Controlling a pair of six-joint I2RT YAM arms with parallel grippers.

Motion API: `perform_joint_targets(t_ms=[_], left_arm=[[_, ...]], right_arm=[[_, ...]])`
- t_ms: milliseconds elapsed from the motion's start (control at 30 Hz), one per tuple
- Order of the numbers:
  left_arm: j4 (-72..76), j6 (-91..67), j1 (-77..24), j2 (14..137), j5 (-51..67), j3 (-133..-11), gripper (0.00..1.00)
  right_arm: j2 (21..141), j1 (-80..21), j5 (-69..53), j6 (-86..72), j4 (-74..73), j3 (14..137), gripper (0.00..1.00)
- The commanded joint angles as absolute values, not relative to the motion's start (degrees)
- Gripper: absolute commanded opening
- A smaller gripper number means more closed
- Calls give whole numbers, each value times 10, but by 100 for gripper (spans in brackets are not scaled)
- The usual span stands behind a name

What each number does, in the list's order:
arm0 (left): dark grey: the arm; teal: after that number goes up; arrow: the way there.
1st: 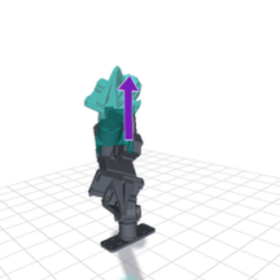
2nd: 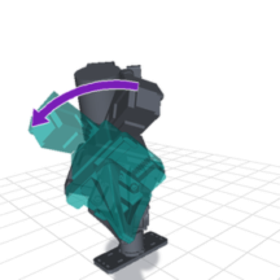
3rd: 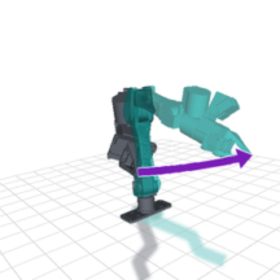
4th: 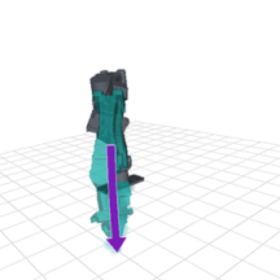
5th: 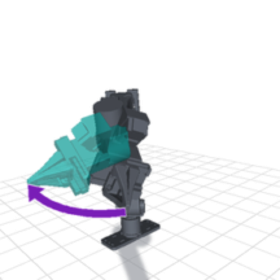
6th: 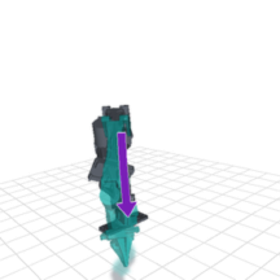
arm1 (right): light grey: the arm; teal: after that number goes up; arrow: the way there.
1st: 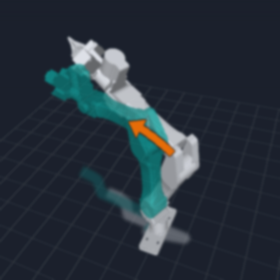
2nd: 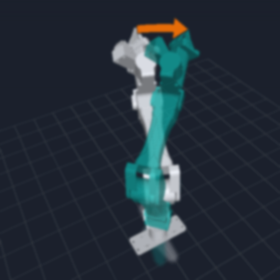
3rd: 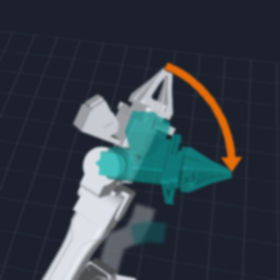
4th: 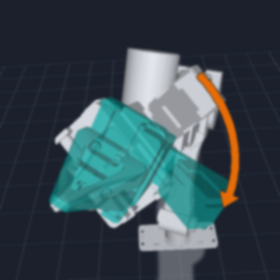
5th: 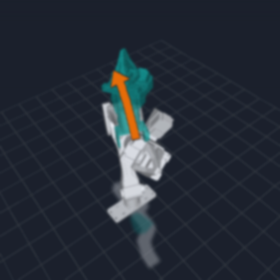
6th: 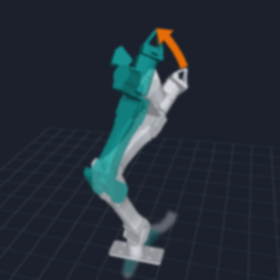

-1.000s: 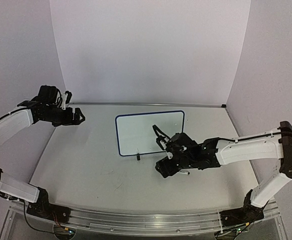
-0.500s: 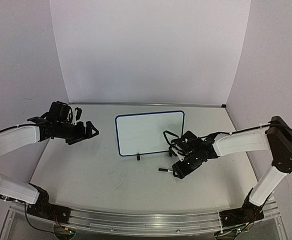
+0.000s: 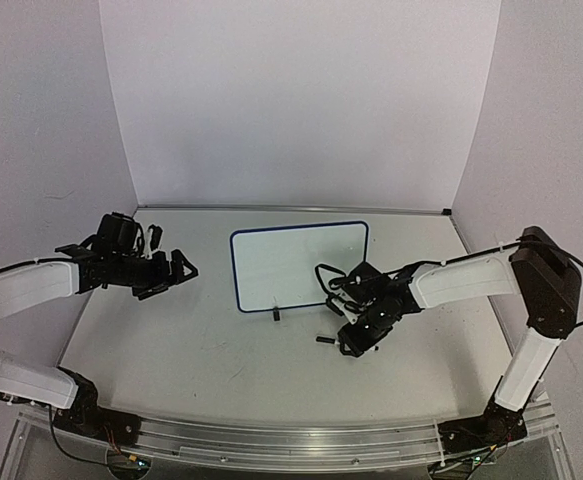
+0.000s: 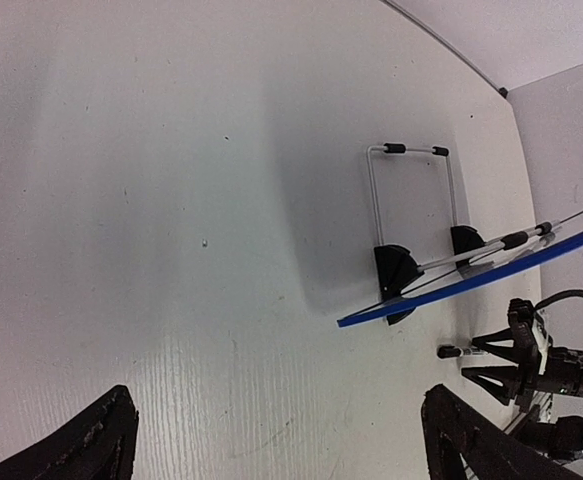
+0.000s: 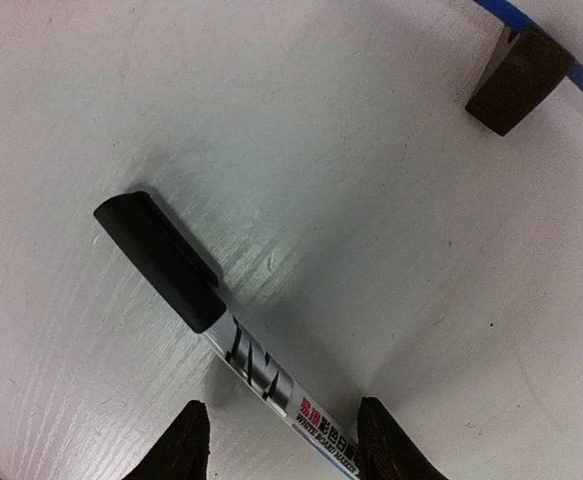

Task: Write a sentence on the whiteboard
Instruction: Pick up the whiteboard marker from the center of the board.

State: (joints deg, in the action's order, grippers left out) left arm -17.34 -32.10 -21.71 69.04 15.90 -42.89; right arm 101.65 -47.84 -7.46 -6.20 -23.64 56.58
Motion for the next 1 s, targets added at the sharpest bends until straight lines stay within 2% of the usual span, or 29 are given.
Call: perform_joint_targets(t_ms=[0,200,533,767,967], left_arm=[[-150,-330,-219,680,181,-419,98],[-143,-329,-226,676,202,-403,98],[-134,-362,-263,616,213,-340,97],[-67,-434,-357,571,194,-285,95],[-7,-457,-472,620,174,-313,95]], right_arm=[[1039,-492,-82,-59,-260,583,45],[1059,-512,-67,-63,-265,591,34],[1074,-564,-34,-72,-263,596,2],[1005,-614,-40,-91,-241,595,0],[929,-646,-81,-102,-185,601,0]])
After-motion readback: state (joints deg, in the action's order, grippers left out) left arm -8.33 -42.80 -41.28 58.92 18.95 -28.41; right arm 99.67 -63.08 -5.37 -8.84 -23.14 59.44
